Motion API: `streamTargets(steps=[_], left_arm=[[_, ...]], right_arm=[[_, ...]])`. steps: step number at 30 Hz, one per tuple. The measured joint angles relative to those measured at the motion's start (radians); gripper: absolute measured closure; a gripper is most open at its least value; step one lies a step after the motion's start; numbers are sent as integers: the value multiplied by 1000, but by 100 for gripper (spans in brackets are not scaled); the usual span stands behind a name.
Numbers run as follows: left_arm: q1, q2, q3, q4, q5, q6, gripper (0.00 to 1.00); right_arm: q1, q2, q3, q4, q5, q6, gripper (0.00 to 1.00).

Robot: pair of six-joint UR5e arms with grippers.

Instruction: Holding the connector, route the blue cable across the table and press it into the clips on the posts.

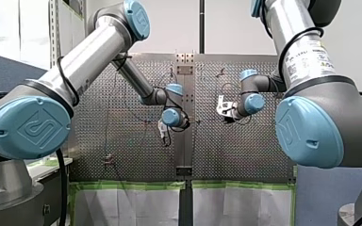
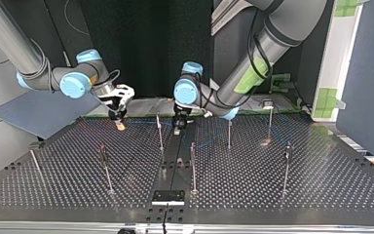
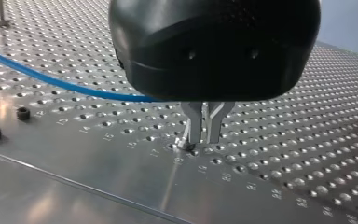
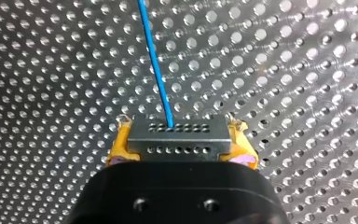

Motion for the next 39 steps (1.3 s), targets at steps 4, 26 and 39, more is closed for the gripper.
streamTargets(steps=[4,26,39], left_arm=[[-11,2,1,-28,-33,27,44],[-113,66,-5,-200,-220,98,0],[-217,69,-73,-207,-296,95,0]], right_arm=[[-2,2,-6,-5,-2,-18,100],[-23,51,-9,-73,-28,-31,100],[-49,52,-20,-72,-62,-28,100]])
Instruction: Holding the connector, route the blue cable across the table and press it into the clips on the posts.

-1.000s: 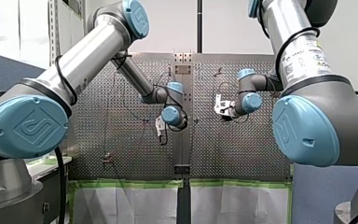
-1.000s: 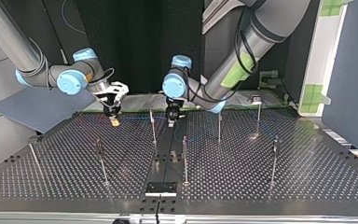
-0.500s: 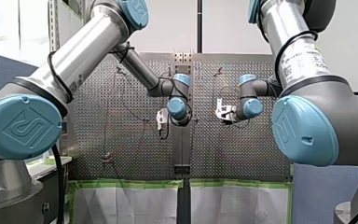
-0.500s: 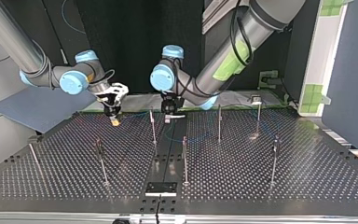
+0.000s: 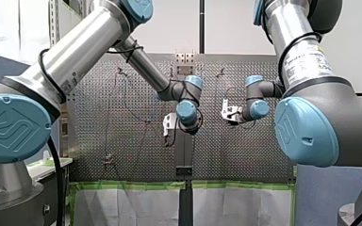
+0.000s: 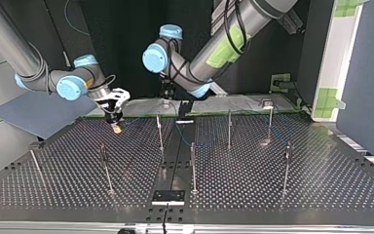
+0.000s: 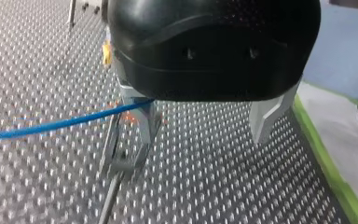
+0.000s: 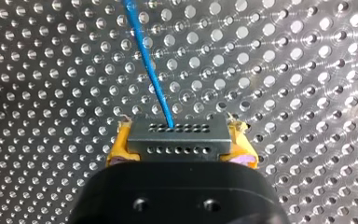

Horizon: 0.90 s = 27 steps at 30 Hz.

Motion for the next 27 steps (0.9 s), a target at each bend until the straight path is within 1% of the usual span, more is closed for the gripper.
streamTargets(steps=[2,8,9,11,14,19,23,27], left_arm=[[-16,0,0,14,-11,-6,0],[-72,0,2,69,-62,-23,0],[-79,0,4,81,-73,-26,0],[-81,-1,7,96,-89,-29,0],[-66,-1,7,123,-113,-38,0],[-27,-2,-5,159,-132,-65,0],[4,-3,-12,167,-124,-71,0],[39,-3,-18,153,-115,-62,0]], right_arm=[[-3,0,-1,0,-2,1,100],[-11,0,-1,0,-3,1,100],[-12,0,-2,0,-4,0,100],[-13,0,-2,0,-8,-1,100],[-14,0,-2,1,-14,-1,100],[-17,0,-2,1,-16,-2,100],[-17,0,-2,2,-16,-4,100],[-17,0,-2,3,-16,-4,100]])
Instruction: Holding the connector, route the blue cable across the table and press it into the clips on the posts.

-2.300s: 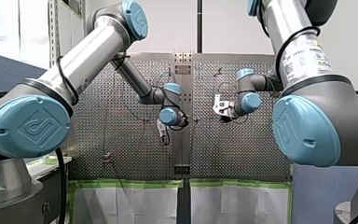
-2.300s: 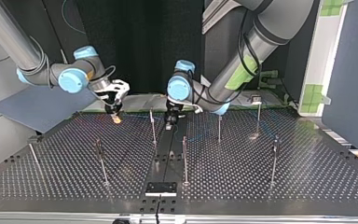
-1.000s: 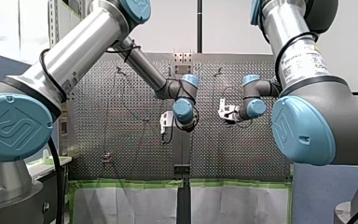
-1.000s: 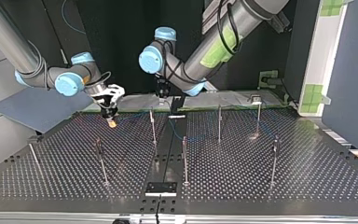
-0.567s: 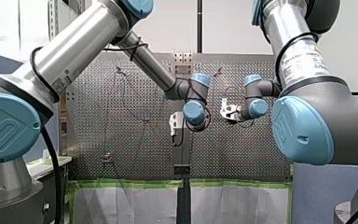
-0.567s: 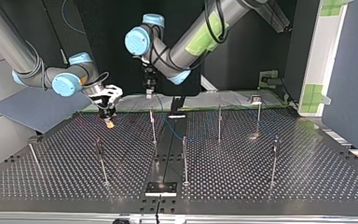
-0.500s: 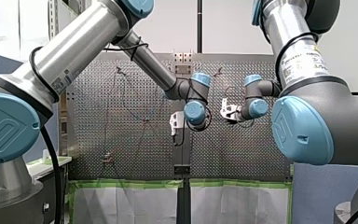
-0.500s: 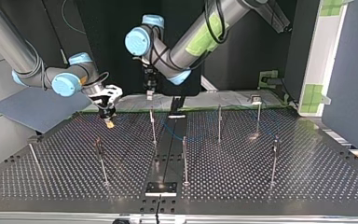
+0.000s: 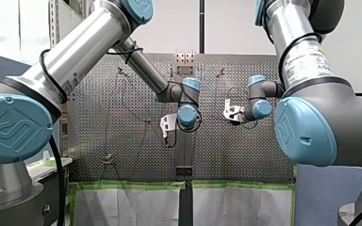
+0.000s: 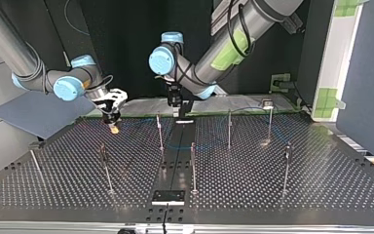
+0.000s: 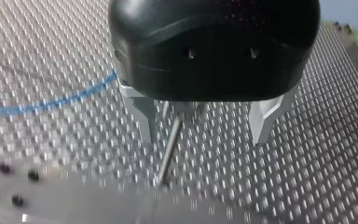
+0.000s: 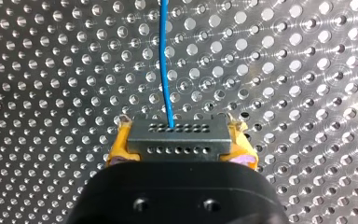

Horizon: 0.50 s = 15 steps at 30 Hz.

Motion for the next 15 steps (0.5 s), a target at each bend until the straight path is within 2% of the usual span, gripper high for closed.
streamTargets(steps=[6,15], left_arm=[[7,3,-18,13,-15,41,0],[-12,56,-69,75,-8,94,0]], right_arm=[[6,0,0,0,-8,-1,100],[14,-2,0,5,-72,-15,100]])
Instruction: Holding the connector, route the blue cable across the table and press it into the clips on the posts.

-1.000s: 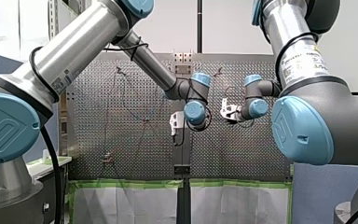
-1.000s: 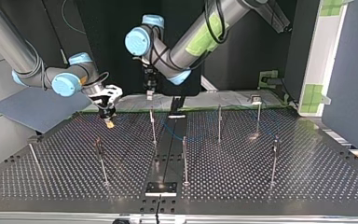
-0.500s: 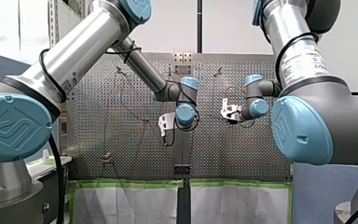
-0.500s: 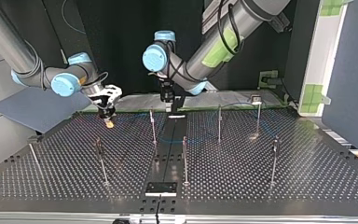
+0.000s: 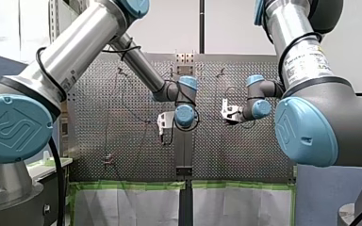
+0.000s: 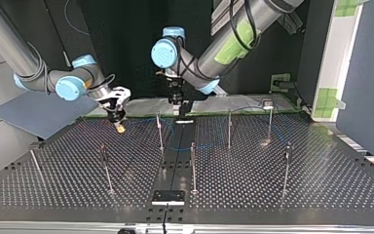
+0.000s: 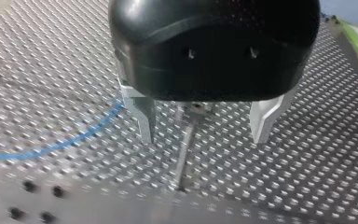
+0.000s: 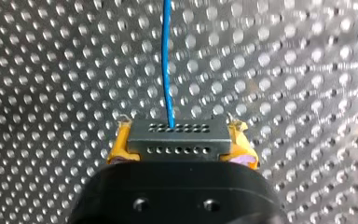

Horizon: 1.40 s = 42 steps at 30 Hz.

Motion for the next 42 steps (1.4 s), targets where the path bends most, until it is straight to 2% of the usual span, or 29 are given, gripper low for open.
streamTargets(steps=[8,13,20,30,31,32,33,35,36,37,38,39,40,42], left_arm=[[-2,25,-5,19,5,34,0],[9,25,-6,39,25,61,0],[31,23,-6,62,78,100,0],[108,20,-6,52,164,130,0],[113,18,-6,50,172,135,14],[116,15,-6,49,180,139,36],[119,12,-6,48,191,143,36],[121,7,-9,48,206,147,58],[121,5,-12,51,212,148,58],[120,4,-14,53,214,148,75],[120,4,-17,56,215,148,86],[119,3,-21,59,213,147,86],[118,3,-24,60,209,146,95],[115,3,-32,66,204,143,95]], right_arm=[[18,0,0,27,-10,-29,100],[33,0,0,43,-11,-45,100],[50,0,1,47,-11,-48,100],[62,0,0,48,-11,-48,100],[62,0,0,48,-11,-48,100],[62,0,0,48,-11,-48,100],[63,0,0,48,-11,-48,100],[63,0,0,49,-11,-47,100],[63,0,0,49,-11,-47,100],[63,0,0,49,-11,-46,100],[63,0,1,49,-11,-45,100],[63,0,1,49,-11,-45,100],[63,0,1,50,-11,-44,100],[63,0,1,50,-11,-44,100]])
